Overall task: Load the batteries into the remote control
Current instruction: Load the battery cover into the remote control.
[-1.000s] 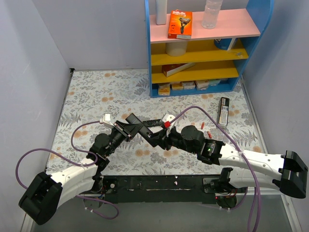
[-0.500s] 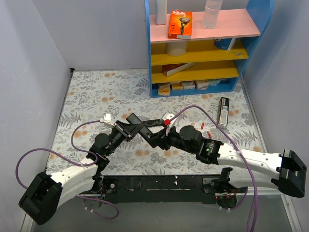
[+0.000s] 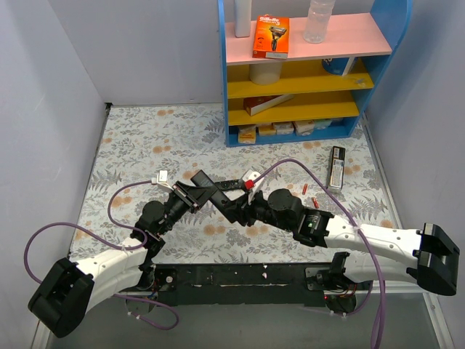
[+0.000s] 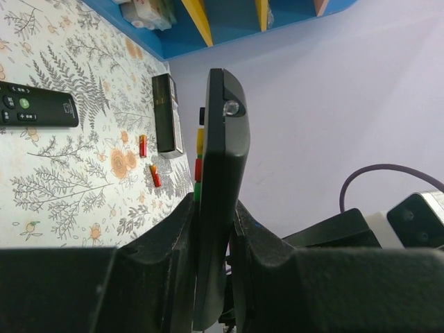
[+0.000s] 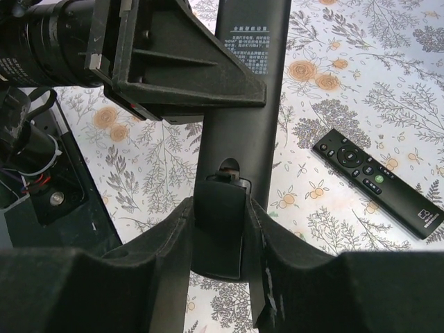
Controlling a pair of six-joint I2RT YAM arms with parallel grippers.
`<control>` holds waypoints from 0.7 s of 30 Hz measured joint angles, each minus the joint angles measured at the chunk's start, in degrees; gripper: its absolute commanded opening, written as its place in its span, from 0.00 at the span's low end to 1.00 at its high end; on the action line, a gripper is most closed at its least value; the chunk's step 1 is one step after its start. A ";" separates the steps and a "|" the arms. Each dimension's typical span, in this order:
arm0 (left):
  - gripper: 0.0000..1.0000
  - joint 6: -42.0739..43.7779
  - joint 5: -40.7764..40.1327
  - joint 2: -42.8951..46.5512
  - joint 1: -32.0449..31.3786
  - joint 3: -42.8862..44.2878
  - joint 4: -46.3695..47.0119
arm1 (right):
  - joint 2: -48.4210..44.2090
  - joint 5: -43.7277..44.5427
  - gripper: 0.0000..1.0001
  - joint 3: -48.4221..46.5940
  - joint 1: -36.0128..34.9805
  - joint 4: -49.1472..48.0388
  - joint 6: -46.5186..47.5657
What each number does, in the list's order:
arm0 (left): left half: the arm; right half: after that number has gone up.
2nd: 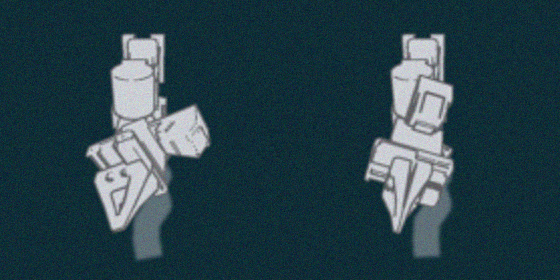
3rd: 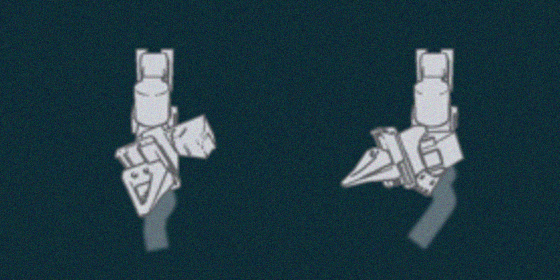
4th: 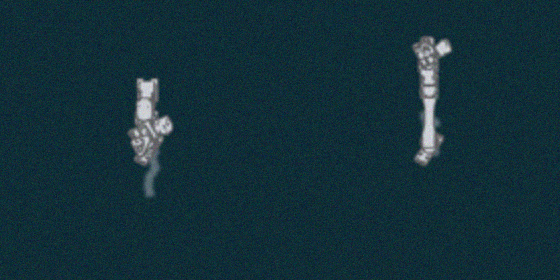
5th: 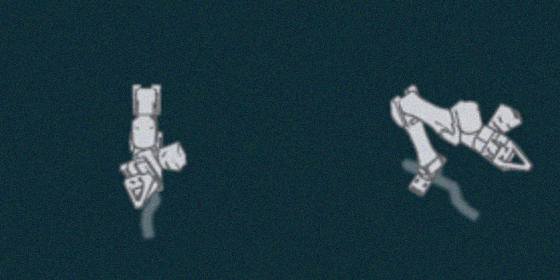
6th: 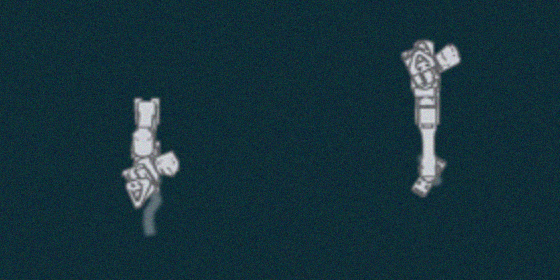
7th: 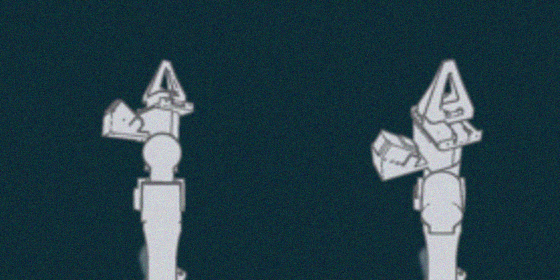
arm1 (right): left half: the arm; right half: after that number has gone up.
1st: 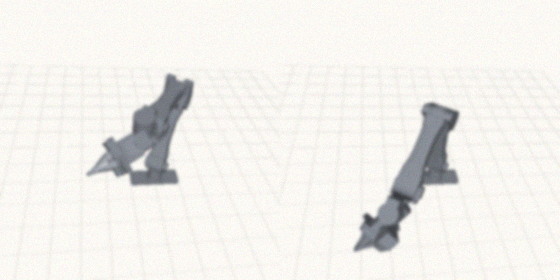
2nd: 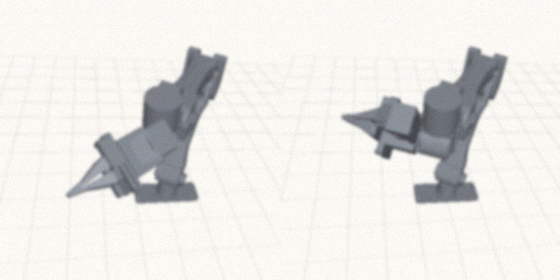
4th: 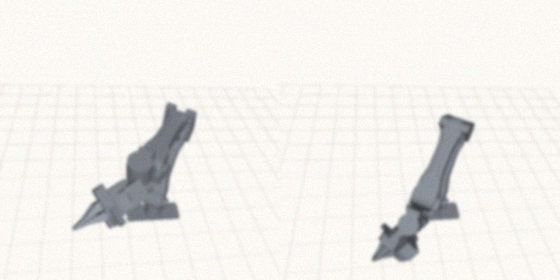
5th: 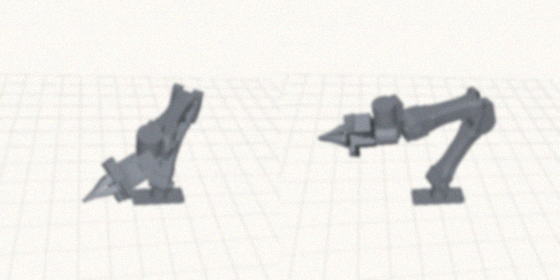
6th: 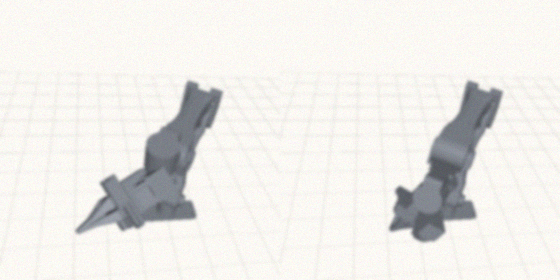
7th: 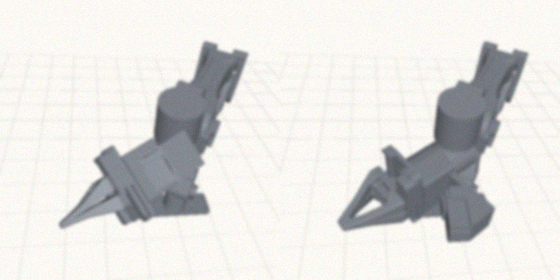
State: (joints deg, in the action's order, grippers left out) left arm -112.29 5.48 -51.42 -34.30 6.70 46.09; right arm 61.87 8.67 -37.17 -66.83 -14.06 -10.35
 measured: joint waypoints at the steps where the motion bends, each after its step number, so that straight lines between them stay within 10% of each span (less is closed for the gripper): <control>1: 0.00 -0.04 0.24 -0.11 -0.04 0.00 0.44 | 0.20 -0.09 0.43 -0.02 0.00 -0.04 0.04; 21: 0.00 -1.64 0.42 -0.31 0.02 0.00 4.09 | 0.63 0.28 0.79 -1.09 0.11 3.26 1.25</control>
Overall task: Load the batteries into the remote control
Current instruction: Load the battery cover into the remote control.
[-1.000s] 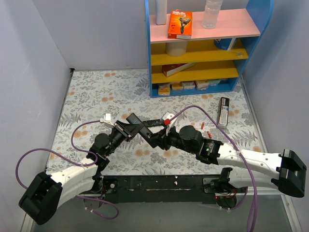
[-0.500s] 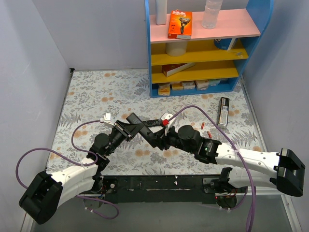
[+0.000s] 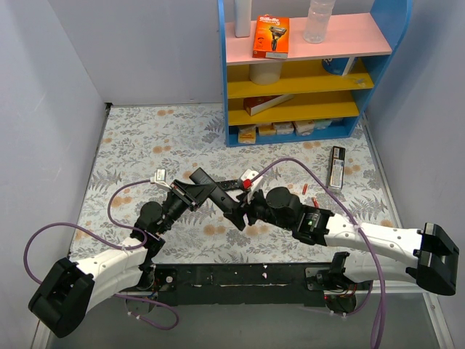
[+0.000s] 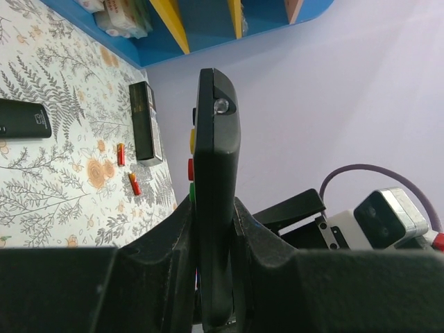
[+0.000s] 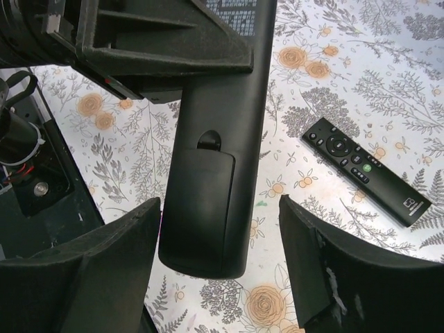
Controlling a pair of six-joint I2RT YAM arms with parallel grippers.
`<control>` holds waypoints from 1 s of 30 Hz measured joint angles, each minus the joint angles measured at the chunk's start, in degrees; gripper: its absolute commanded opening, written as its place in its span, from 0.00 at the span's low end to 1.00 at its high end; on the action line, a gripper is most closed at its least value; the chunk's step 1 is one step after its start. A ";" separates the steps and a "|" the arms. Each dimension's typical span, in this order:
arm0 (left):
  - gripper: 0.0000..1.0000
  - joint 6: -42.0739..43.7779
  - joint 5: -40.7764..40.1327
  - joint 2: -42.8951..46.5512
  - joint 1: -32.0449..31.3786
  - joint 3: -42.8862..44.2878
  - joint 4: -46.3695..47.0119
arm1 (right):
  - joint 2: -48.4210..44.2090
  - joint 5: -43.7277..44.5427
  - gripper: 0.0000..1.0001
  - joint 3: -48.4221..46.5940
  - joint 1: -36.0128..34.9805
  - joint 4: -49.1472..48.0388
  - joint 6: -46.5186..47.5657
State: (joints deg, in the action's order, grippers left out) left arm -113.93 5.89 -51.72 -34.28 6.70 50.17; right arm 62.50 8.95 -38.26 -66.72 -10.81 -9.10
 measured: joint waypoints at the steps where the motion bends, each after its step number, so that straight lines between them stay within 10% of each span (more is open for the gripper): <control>1: 0.00 -0.15 0.11 0.00 0.00 0.00 0.24 | 0.00 0.11 0.81 -0.57 0.00 0.63 0.04; 6: 0.00 -0.50 0.83 -0.35 0.00 0.00 1.64 | -1.01 1.57 0.97 -3.69 0.26 3.32 -0.81; 30: 0.00 -0.52 8.31 -6.25 0.00 3.56 15.69 | 0.74 -31.10 0.83 -7.67 18.73 3.96 -22.73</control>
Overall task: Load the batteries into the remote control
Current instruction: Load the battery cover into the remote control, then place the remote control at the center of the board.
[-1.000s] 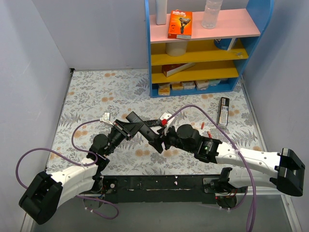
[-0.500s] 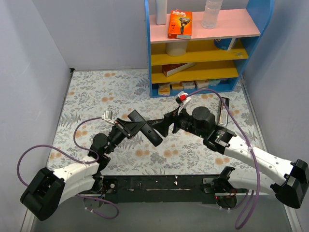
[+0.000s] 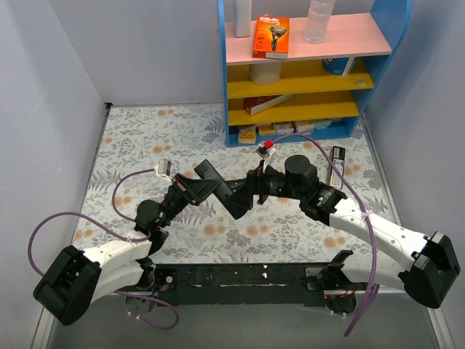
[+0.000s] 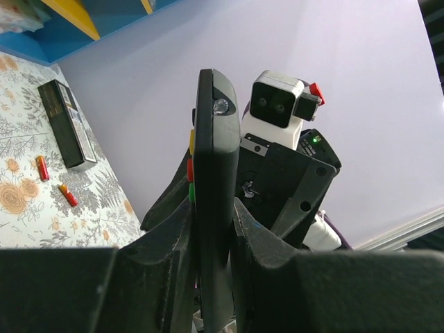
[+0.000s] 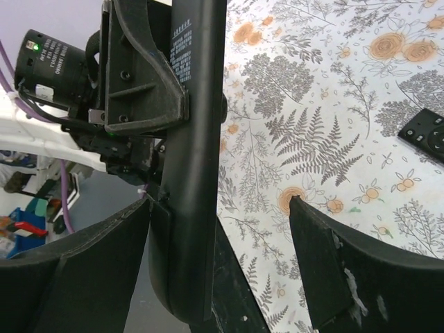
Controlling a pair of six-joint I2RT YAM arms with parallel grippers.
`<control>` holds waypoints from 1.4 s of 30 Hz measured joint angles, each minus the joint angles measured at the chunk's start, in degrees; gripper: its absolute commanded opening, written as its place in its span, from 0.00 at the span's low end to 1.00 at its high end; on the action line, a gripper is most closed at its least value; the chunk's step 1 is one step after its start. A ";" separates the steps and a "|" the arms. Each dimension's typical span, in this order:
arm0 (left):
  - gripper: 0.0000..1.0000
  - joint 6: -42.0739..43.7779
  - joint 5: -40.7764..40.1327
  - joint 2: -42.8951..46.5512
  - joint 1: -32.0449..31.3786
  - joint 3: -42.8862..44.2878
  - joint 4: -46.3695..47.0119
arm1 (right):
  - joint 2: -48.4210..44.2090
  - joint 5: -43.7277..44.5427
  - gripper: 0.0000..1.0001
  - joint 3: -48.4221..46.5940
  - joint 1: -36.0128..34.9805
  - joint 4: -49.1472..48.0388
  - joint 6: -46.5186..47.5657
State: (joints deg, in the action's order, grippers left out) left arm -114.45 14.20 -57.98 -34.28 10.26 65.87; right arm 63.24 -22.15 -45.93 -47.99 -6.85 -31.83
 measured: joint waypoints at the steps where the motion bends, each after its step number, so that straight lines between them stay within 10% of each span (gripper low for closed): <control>1: 0.00 0.00 0.22 -0.09 0.00 0.02 0.28 | 0.04 -0.63 0.81 0.13 0.17 -0.39 -0.52; 15: 0.00 0.94 3.21 -5.38 0.31 0.81 5.60 | 2.16 -7.56 0.31 0.83 1.88 -3.54 -4.87; 24: 0.00 1.36 5.49 -7.06 0.35 1.84 6.71 | 2.75 -9.05 0.88 0.74 3.93 -3.02 -3.72; 31: 0.00 8.00 6.05 -0.76 0.35 3.72 -3.98 | 0.11 -1.03 0.94 -3.17 6.88 3.85 2.93; 42: 0.00 26.01 -7.80 2.21 0.76 21.86 -53.09 | -14.88 27.02 0.96 1.18 8.24 9.90 6.08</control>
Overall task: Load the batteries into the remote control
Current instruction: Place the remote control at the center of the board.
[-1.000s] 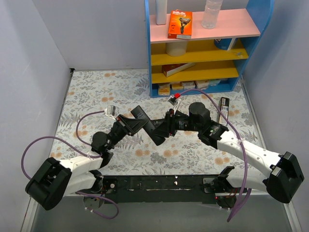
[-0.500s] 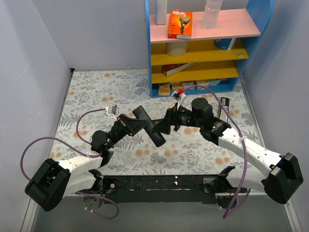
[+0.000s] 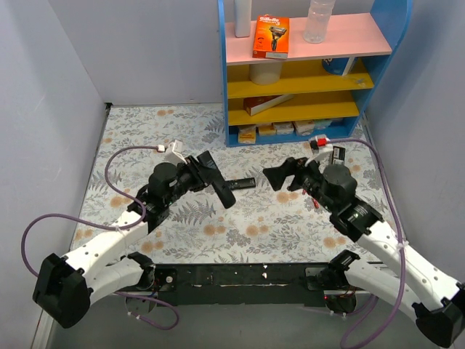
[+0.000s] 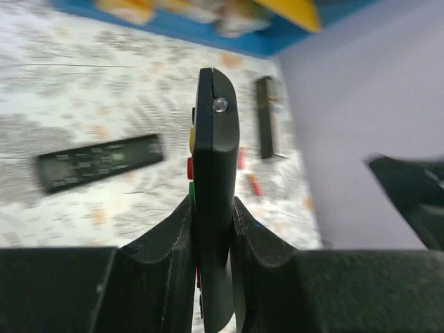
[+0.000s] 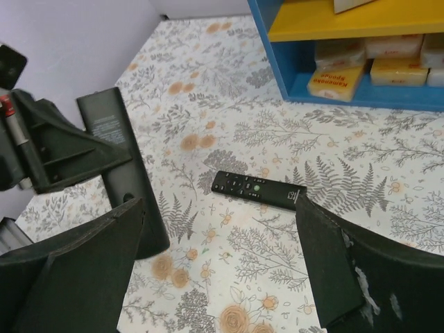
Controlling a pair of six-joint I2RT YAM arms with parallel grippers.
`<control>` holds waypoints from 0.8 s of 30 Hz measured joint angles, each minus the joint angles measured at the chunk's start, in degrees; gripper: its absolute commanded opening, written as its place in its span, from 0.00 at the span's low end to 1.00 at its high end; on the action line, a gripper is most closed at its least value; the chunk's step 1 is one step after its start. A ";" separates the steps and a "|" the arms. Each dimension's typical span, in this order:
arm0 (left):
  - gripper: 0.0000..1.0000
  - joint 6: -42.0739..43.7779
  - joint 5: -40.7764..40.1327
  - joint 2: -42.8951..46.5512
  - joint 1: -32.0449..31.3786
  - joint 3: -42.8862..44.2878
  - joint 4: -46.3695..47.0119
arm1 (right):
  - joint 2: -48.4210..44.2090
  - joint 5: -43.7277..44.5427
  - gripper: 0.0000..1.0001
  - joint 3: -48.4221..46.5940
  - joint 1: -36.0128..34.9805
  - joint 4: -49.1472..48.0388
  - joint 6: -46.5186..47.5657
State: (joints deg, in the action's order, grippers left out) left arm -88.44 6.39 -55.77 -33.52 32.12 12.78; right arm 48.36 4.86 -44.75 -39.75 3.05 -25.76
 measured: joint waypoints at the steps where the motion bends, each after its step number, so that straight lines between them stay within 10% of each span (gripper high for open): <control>1: 0.00 1.46 -2.29 -0.96 0.31 1.90 -4.61 | -3.02 1.01 0.96 2.89 0.00 -1.75 0.28; 11: 0.00 18.32 -21.27 -19.08 5.38 18.69 -35.78 | -9.70 7.06 0.98 9.64 0.02 -3.28 3.80; 24: 0.00 36.79 -37.13 -41.13 15.43 25.88 -45.42 | -12.79 8.50 0.98 9.99 0.02 0.04 6.60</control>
State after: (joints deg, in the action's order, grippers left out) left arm -51.66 -30.74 -96.90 -18.09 58.00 -32.64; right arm 35.57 13.37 -34.76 -39.72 3.09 -19.16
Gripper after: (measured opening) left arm 0.192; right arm 0.981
